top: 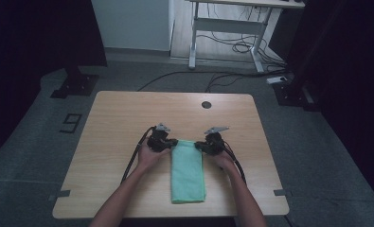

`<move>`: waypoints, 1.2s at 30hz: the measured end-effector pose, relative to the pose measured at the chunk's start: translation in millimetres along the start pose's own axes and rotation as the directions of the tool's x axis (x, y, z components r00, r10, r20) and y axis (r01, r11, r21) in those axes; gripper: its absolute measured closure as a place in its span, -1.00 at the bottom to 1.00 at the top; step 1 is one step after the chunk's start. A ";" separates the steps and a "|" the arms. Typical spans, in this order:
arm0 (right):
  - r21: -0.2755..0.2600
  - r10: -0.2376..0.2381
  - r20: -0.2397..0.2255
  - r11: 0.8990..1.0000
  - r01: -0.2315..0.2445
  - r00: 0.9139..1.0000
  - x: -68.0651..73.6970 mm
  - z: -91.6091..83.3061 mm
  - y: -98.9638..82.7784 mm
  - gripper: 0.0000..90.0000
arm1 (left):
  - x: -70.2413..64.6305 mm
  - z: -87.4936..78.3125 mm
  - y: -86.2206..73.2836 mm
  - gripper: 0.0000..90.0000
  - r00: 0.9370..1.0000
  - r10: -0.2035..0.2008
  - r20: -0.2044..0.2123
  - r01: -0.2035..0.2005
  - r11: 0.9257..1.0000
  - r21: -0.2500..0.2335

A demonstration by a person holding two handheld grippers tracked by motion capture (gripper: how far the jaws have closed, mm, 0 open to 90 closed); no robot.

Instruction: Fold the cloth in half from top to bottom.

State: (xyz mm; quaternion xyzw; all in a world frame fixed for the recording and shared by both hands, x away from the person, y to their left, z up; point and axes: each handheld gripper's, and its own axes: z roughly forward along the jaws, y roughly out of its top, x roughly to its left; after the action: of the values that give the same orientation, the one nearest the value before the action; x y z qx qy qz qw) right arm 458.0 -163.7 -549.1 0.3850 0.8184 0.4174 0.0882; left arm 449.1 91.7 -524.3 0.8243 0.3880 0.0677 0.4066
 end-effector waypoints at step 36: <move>-0.240 -0.083 0.021 0.967 0.086 0.996 22.9 -57.2 20.4 0.90 | -14.2 -39.3 20.5 0.91 0.995 0.095 -0.021 -0.097 0.986 -0.137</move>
State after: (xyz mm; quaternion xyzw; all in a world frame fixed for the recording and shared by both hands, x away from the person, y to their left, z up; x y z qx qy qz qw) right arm 427.0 -175.5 -493.3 0.3385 0.7769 0.5073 0.1564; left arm 434.5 98.5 -480.7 0.8116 0.3453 0.1199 0.4558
